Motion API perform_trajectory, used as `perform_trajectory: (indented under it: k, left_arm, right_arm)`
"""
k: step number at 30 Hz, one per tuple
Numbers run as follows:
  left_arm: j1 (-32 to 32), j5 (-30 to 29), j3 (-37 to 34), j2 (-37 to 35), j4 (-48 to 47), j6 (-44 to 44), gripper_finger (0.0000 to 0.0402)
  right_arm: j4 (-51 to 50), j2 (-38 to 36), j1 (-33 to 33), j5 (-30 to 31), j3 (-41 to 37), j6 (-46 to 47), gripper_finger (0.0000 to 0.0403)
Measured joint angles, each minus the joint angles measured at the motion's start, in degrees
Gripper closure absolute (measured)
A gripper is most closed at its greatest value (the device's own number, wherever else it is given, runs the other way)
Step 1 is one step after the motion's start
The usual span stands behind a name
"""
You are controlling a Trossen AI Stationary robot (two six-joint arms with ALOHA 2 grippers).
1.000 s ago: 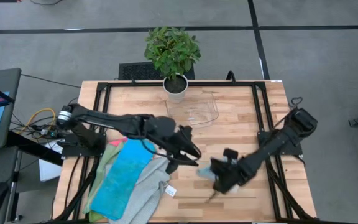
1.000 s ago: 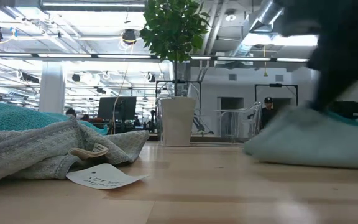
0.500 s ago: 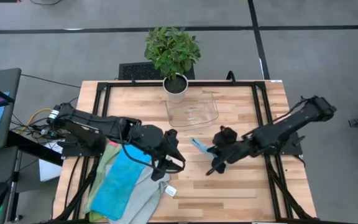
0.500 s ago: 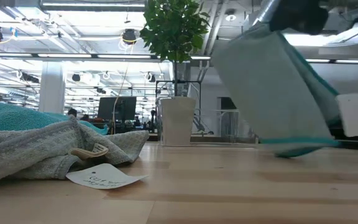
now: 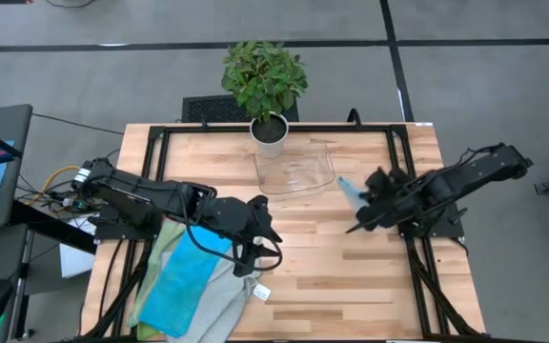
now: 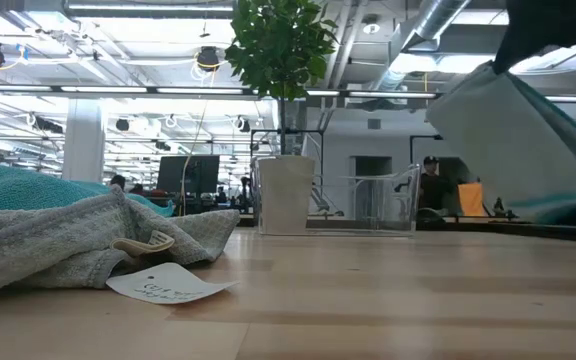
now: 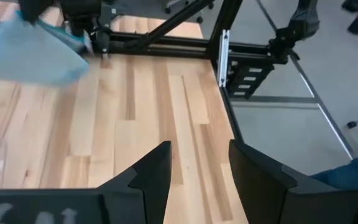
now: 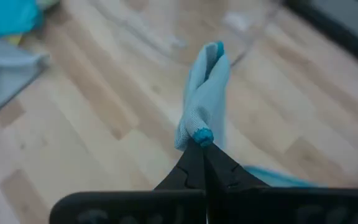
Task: Fold microfiber towels
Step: Fold the light blue microfiber cloth
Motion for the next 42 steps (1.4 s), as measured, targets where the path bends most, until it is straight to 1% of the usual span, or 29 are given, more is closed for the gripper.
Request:
perform_trajectory:
  k: [3,6,8,11,16,19,22,24,27,30,32,35,39,42]
  left_arm:
    - [0.00,-0.39,0.00,0.00,-1.09,0.00,0.0248]
    - [-0.01,-2.61,0.00,0.00,-2.64,-0.08,0.0248]
    - [-0.35,-4.12,0.00,0.00,-3.19,-1.19,0.0248]
    - [-1.16,-6.02,0.00,0.00,-4.17,-3.17,0.0248]
    - [-2.58,-6.27,0.00,0.02,-5.01,-4.42,0.0248]
    - [-2.96,-6.27,0.00,0.02,-5.61,-4.70,0.0248]
    - [-3.21,-6.77,0.00,0.02,-5.75,-5.06,0.0248]
    - [-3.36,-7.79,0.00,0.02,-6.42,-5.05,0.0248]
    - [-3.84,-9.28,-0.12,0.06,-8.62,-3.97,0.0248]
    - [-4.86,-12.92,-2.93,0.30,-7.77,-2.81,0.0248]
    - [-5.41,-15.19,-6.14,0.44,-5.84,-1.65,0.0247]
    - [-5.81,-16.00,-11.25,0.44,1.18,1.75,0.0236]
    - [-5.30,-16.29,-16.04,0.75,9.93,5.13,0.0197]
    - [-4.58,-19.51,-17.81,0.87,12.05,7.63,0.0161]
  right_arm:
    - [-3.13,-0.61,-1.10,1.13,1.66,-0.53,0.0397]
    - [-2.92,0.35,-1.60,1.58,2.16,-2.98,0.0397]
    - [-1.99,2.63,-1.19,1.29,1.53,-3.52,0.0397]
    - [-0.53,8.53,0.75,1.17,0.06,-1.87,0.0397]
    - [9.98,17.63,5.38,2.49,-0.09,-1.02,0.0396]
    - [19.47,20.93,5.50,2.31,2.41,-2.45,0.0397]
    - [25.78,23.88,5.92,2.46,4.79,-5.28,0.0397]
    - [28.16,25.61,6.01,2.52,6.06,-6.74,0.0397]
    - [28.35,26.94,5.96,2.52,7.60,-7.77,0.0396]
    - [29.07,27.01,6.17,2.58,7.89,-7.78,0.0395]
    - [29.46,26.64,6.76,2.59,7.89,-7.78,0.0397]
    - [30.32,26.42,7.44,2.60,7.98,-8.01,0.0397]
    - [30.71,26.55,8.72,2.53,7.98,-8.03,0.0395]
    - [30.84,26.79,9.62,2.28,7.98,-7.78,0.0396]
